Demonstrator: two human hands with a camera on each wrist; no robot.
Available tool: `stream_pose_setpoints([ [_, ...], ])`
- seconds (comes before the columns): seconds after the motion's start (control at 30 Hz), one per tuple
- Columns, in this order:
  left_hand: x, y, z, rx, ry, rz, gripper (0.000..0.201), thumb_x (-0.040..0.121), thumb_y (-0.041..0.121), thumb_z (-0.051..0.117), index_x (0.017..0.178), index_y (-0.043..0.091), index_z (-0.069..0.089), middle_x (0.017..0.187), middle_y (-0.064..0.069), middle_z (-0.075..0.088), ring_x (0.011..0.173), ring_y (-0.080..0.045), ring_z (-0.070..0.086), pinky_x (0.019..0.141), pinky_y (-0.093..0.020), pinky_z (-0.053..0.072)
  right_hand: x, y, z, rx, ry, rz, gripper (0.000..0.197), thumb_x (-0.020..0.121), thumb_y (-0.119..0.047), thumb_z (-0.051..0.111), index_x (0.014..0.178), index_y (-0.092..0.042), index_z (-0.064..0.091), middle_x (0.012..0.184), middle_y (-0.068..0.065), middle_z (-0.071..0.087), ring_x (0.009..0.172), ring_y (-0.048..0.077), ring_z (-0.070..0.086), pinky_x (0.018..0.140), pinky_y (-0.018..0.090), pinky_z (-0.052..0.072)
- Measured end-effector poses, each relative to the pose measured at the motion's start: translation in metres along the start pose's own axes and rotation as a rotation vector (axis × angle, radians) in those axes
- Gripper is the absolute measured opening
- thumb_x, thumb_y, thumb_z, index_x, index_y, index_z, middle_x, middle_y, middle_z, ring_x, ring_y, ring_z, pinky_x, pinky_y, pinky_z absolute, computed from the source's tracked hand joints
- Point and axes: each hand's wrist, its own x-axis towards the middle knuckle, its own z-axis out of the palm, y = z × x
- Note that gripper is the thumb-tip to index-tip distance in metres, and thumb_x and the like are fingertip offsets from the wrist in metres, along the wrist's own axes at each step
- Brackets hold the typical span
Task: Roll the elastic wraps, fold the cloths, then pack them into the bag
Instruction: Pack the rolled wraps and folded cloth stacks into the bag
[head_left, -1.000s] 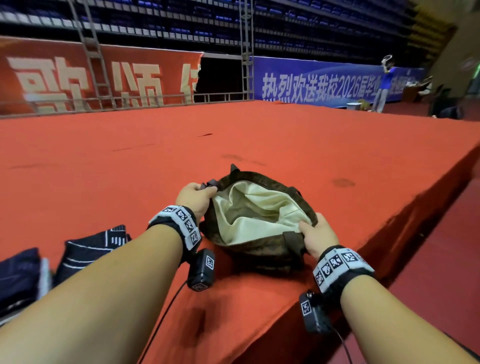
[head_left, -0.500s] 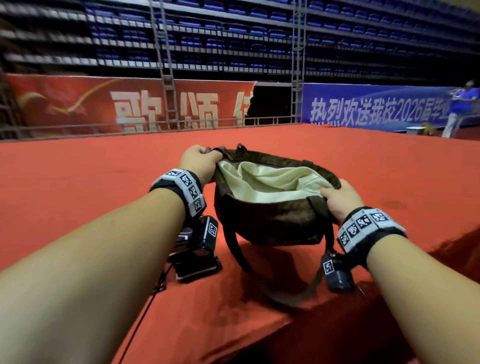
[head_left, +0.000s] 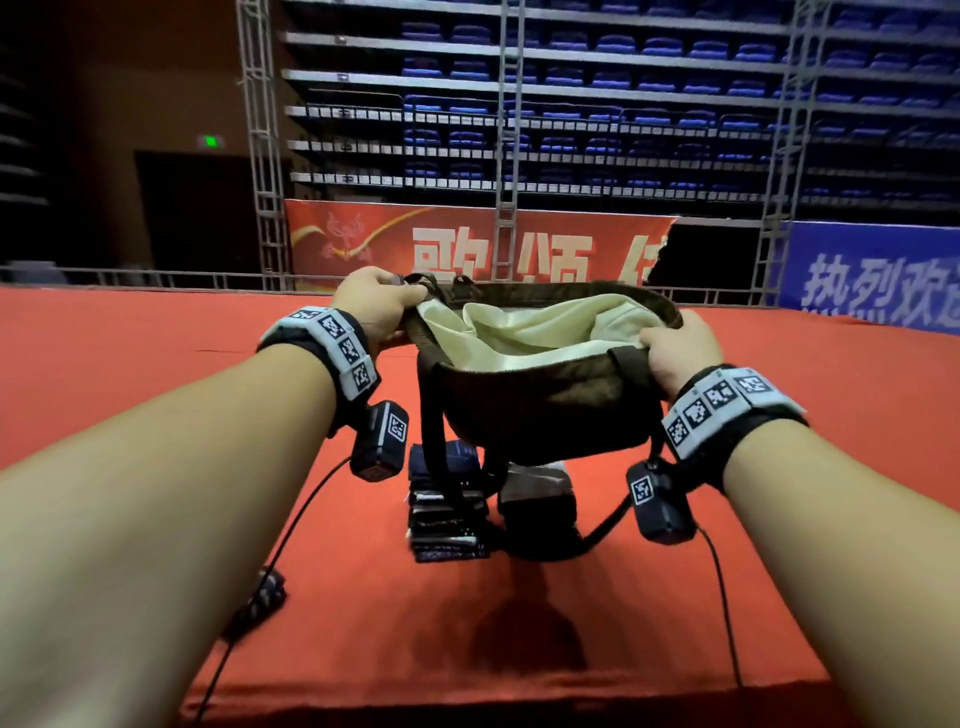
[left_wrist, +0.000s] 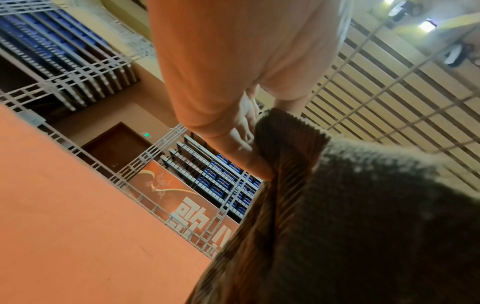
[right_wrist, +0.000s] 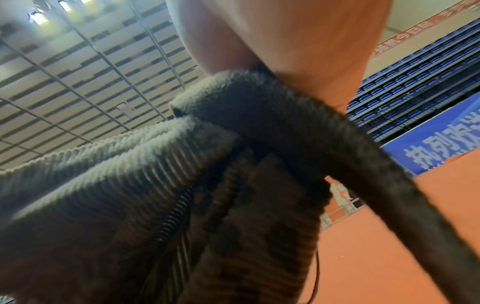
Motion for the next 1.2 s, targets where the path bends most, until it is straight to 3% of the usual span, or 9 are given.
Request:
stream_pose_setpoints([
  [0.17,0.0,-0.008,-0.021,-0.09,0.051,-0.017,0.016,0.09,0.01,0.072,0.08,0.011,0.06,0.088,-0.017,0.07,0.072,-0.028,0.071,0.078,-0.05,0.062,-0.004,-0.015,0.018,0.007,0.02,-0.05,0.018,0.09,-0.008,0.053,0.107,-0.013,0.057,0.099,0.007,0.061,0.089,0.026,0.055,0.075,0.029,0.035],
  [0.33,0.002,-0.01,-0.024,-0.124,0.017,-0.007,0.011,0.088,0.012,0.074,0.089,0.008,0.064,0.095,-0.02,0.071,0.076,-0.028,0.073,0.078,-0.05,0.062,-0.012,-0.02,0.018,0.007,0.078,-0.057,0.023,0.089,-0.01,0.051,0.11,-0.01,0.058,0.104,0.01,0.064,0.091,0.029,0.057,0.074,0.032,0.04],
  [0.53,-0.009,0.009,-0.039,-0.163,0.102,0.022,0.009,0.084,0.003,0.067,0.079,0.008,0.06,0.077,-0.013,0.068,0.064,-0.023,0.07,0.056,-0.033,0.057,-0.02,-0.035,0.015,0.059,0.003,-0.032,0.025,0.086,-0.013,0.054,0.11,-0.01,0.061,0.099,0.006,0.065,0.088,0.026,0.059,0.073,0.032,0.042],
  [0.67,-0.022,0.012,-0.073,-0.037,0.164,0.001,0.008,0.078,0.002,0.065,0.071,0.005,0.063,0.062,-0.008,0.066,0.055,-0.022,0.068,0.047,-0.029,0.054,-0.004,-0.015,0.049,0.103,-0.176,0.031,0.047,0.061,-0.024,0.063,0.107,-0.014,0.066,0.098,0.005,0.074,0.092,0.03,0.07,0.088,0.052,0.058],
  [0.77,-0.028,-0.004,-0.106,0.259,0.169,-0.044,0.023,0.06,0.018,0.07,0.073,0.0,0.066,0.064,-0.013,0.065,0.063,-0.033,0.067,0.054,-0.046,0.061,-0.02,-0.006,0.084,0.084,-0.385,0.082,0.047,0.059,-0.022,0.072,0.104,-0.012,0.068,0.098,0.01,0.076,0.092,0.035,0.072,0.083,0.062,0.057],
  [0.83,-0.031,-0.021,-0.117,0.538,0.087,-0.087,0.036,0.053,0.025,0.067,0.075,-0.002,0.063,0.063,-0.01,0.06,0.062,-0.029,0.06,0.056,-0.046,0.055,-0.046,-0.003,0.097,0.023,-0.511,0.089,0.046,0.058,-0.024,0.075,0.102,-0.009,0.07,0.1,0.013,0.076,0.091,0.032,0.072,0.084,0.062,0.057],
  [1.0,-0.057,-0.085,-0.128,0.975,-0.052,-0.165,0.03,0.089,0.018,0.065,0.107,0.014,0.041,0.086,-0.004,0.055,0.067,-0.022,0.053,0.057,-0.033,0.041,-0.09,0.051,0.122,-0.201,-0.684,0.044,0.024,0.074,-0.023,0.074,0.097,-0.017,0.078,0.092,0.003,0.078,0.094,0.028,0.073,0.092,0.046,0.057],
  [1.13,-0.061,-0.143,-0.122,1.362,-0.439,-0.204,0.022,0.086,0.022,0.07,0.105,0.019,0.061,0.098,-0.009,0.072,0.076,-0.026,0.064,0.065,-0.03,0.05,-0.109,0.098,0.132,-0.585,-0.735,0.004,0.025,0.083,-0.035,0.072,0.097,-0.014,0.072,0.094,0.002,0.075,0.092,0.024,0.07,0.081,0.032,0.055],
  [1.2,-0.056,-0.164,-0.12,1.575,-0.62,-0.254,0.017,0.08,0.032,0.078,0.089,0.02,0.071,0.094,-0.002,0.075,0.071,-0.018,0.063,0.057,-0.021,0.045,-0.119,0.1,0.133,-0.853,-0.782,-0.032,0.023,0.084,-0.031,0.071,0.101,-0.017,0.066,0.098,0.002,0.069,0.09,0.022,0.064,0.072,0.025,0.046],
])
